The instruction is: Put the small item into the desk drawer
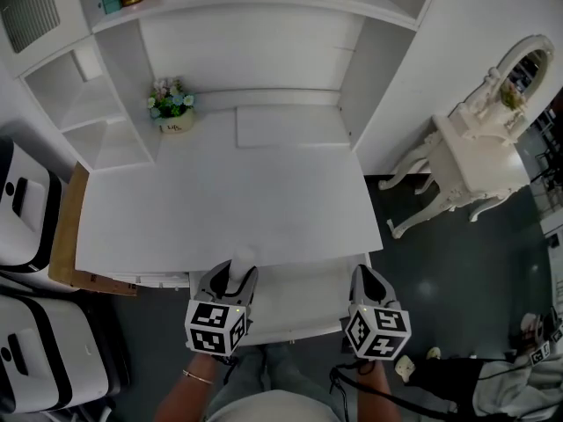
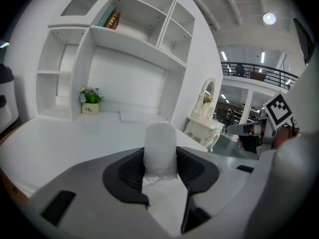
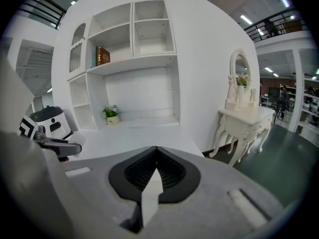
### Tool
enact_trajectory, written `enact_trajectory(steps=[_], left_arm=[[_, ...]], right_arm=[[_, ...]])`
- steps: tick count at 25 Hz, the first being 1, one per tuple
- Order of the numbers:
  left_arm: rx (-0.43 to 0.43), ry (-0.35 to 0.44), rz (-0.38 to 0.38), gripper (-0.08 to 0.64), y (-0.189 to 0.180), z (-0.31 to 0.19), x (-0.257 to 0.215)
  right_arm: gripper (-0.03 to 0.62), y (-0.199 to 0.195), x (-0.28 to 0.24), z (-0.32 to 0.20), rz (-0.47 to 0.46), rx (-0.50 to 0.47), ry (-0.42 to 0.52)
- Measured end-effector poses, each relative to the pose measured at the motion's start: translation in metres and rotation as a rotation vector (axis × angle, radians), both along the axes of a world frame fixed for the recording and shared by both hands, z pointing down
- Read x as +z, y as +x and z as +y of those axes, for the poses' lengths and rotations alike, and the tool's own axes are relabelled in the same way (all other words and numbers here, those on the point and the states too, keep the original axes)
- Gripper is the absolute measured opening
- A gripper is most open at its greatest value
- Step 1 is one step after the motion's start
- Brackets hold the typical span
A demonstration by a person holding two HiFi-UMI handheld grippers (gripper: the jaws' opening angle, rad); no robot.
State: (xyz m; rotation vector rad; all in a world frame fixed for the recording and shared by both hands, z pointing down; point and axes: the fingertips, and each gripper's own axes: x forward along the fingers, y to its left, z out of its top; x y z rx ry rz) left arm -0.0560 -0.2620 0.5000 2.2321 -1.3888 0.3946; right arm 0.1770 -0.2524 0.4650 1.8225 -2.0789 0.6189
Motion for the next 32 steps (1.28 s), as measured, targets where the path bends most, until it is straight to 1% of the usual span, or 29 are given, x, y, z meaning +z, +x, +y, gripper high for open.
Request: enact_trajectory(steps=[10, 13, 20, 23, 28, 32], left_arm=[[0.124, -0.163, -0.066, 0.17, 0.038, 0.027, 0.073], [0.163, -0.193, -0.091, 0.17, 0.044, 0.033, 0.092], [0.239, -0.239, -0.151, 0.17, 0.056, 0.035, 0.124], [0.286, -0.245, -0.195, 0.17, 0.063, 0.033, 0.136], [0.384, -0.229, -0.285, 0.17, 0.078, 0.025, 0.155], [0.416, -0.25, -0.335, 0.17, 0.083, 0.019, 0.173]], right_arm=[[0.003, 0.007, 0.07, 0.008, -0.042, -0.012, -0.119], [0.003, 0.008, 0.09, 0.012, -0.055, -0.009, -0.149], [0.003, 0.015, 0.12, 0.023, -0.082, 0.022, -0.198], [0.003, 0.021, 0.123, 0.025, -0.088, 0.044, -0.195], [0.003, 0.031, 0.125, 0.029, -0.09, 0.077, -0.191], [0.003, 0.038, 0.128, 0.031, -0.095, 0.091, -0.186]])
